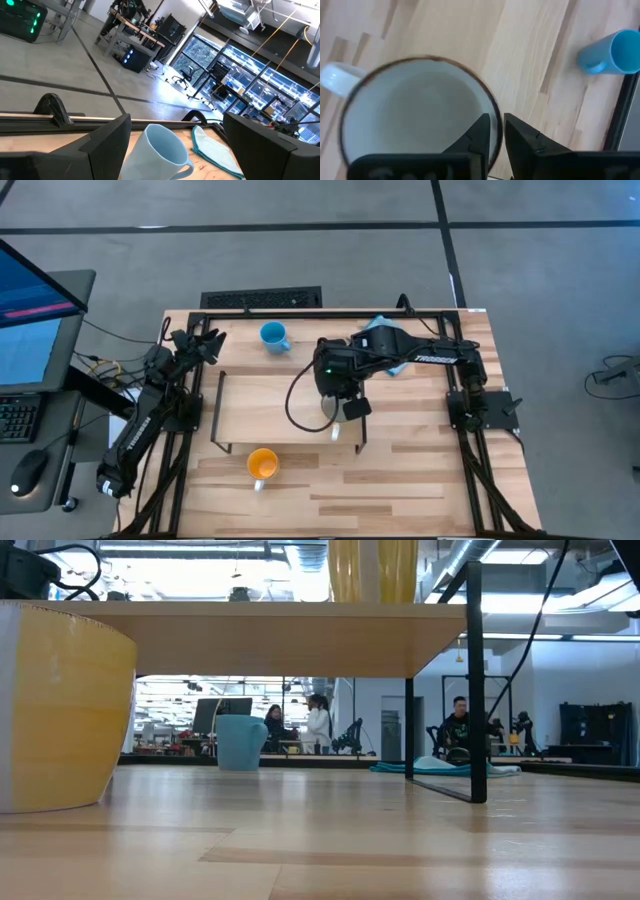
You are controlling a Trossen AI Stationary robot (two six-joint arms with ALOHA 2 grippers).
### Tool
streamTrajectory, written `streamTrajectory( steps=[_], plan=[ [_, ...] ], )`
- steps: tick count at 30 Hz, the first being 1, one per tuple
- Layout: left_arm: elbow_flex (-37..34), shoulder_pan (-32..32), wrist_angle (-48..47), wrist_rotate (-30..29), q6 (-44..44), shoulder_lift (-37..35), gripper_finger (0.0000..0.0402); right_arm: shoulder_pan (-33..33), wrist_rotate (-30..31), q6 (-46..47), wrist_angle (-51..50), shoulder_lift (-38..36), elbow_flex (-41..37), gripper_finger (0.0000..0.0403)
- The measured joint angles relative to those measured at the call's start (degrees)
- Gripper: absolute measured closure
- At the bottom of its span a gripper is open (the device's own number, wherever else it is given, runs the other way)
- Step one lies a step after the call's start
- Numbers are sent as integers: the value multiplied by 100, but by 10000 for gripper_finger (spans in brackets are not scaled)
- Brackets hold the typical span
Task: Stack small to large cups/mugs on shelf
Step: Put the yellow and white mug on the shelf
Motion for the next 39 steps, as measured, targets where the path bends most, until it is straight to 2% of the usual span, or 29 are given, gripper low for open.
streamTrajectory(
  steps=[16,39],
  plan=[
    [-1,0,0,0,2,1,93,-2,-28,11,378,-3,5,326],
    [1,0,0,5,0,1,93,-7,-31,-229,413,-3,3,326]
  ],
)
